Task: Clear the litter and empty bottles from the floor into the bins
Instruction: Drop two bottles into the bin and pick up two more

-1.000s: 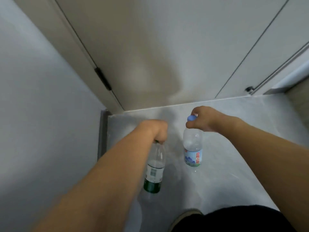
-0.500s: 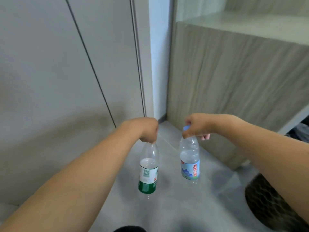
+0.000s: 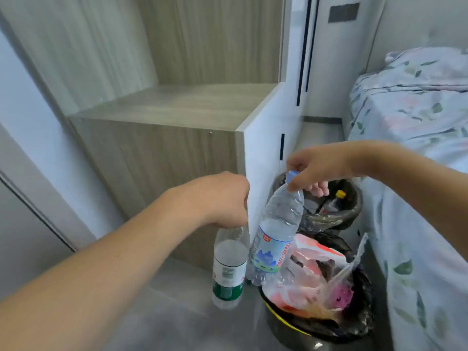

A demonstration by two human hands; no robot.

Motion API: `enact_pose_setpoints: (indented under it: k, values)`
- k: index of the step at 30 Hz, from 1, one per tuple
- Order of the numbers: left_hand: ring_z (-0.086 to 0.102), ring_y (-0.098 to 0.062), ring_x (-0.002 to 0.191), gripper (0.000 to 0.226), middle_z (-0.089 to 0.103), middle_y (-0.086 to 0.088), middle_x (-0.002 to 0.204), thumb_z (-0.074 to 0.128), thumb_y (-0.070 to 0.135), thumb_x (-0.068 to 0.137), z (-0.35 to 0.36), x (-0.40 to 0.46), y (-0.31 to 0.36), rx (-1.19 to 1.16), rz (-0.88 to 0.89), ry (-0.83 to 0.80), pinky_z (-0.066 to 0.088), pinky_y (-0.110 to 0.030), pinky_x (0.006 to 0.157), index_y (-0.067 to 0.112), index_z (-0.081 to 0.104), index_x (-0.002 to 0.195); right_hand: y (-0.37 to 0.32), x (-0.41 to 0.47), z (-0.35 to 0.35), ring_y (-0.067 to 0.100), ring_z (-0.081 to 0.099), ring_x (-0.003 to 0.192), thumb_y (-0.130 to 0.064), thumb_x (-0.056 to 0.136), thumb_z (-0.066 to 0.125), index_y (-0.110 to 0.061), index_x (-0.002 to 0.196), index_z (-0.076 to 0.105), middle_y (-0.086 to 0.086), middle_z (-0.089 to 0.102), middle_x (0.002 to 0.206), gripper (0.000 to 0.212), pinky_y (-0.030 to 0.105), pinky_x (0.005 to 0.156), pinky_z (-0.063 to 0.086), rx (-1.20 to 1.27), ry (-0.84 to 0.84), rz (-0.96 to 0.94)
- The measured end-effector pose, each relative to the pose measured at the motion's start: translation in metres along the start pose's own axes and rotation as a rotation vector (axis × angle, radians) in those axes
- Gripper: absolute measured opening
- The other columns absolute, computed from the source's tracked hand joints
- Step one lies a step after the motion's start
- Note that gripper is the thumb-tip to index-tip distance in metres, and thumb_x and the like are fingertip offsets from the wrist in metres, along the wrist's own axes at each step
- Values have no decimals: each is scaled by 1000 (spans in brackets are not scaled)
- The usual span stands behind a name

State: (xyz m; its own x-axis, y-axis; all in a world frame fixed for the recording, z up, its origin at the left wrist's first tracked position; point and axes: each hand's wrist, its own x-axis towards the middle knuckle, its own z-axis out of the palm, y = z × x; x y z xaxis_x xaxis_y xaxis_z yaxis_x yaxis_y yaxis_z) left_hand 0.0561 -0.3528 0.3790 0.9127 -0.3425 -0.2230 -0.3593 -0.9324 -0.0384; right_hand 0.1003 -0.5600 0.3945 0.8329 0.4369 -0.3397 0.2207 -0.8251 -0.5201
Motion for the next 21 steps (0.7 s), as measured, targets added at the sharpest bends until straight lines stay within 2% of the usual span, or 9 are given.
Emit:
enact_pose_setpoints:
  k: [3, 8, 12, 14, 16, 18, 21]
  values:
    - [51, -23, 72, 27, 68, -11, 100, 53, 15, 78, -27, 24, 37, 23, 22, 76, 42, -31, 60, 7, 66, 100, 38, -19, -34, 17, 56, 51, -20, 86, 67, -8, 81, 51, 0, 57, 52, 21, 31, 55, 51, 89, 151, -8]
    - [53, -23, 76, 21, 65, -6, 100, 54, 16, 82, -64, 72, 79, 71, 35, 274, 44, -32, 62, 12, 62, 101, 108, -21, -71, 24, 61, 58, -28, 80, 72, -7, 90, 58, 15, 65, 70, 27, 37, 61, 54, 141, 560, 22]
    - [58, -26, 85, 20, 62, -6, 101, 55, 17, 82, -68, 128, 98, 49, 32, 453, 43, -32, 63, 12, 59, 101, 160, 8, -65, 22, 60, 64, -35, 77, 69, -9, 89, 57, 9, 64, 77, 30, 34, 60, 50, 120, 853, 47]
    - [57, -27, 91, 17, 57, -5, 100, 54, 18, 85, -61, 158, 103, 11, 33, 502, 45, -33, 65, 11, 56, 101, 186, 32, -49, 20, 56, 70, -38, 76, 68, -13, 89, 56, 2, 60, 80, 31, 33, 61, 46, 82, 875, 52]
    - [55, -27, 91, 17, 53, -5, 101, 53, 17, 87, -44, 191, 106, -43, 55, 525, 49, -38, 72, 10, 55, 102, 208, 55, -35, 17, 56, 71, -39, 76, 68, -17, 89, 55, -3, 58, 79, 29, 32, 62, 47, 72, 815, 63]
    - [54, -27, 93, 19, 52, -5, 105, 53, 15, 87, -16, 226, 108, -87, 63, 496, 49, -39, 76, 9, 55, 105, 228, 71, -24, 18, 57, 71, -40, 78, 66, -18, 88, 56, -4, 58, 77, 27, 32, 61, 47, 30, 758, 99]
    - [52, -25, 91, 21, 49, -5, 106, 52, 12, 88, 28, 277, 112, -127, 19, 398, 43, -33, 72, 8, 55, 108, 258, 89, -9, 21, 58, 72, -42, 79, 63, -19, 84, 55, -3, 58, 77, 25, 34, 61, 47, -11, 730, 179]
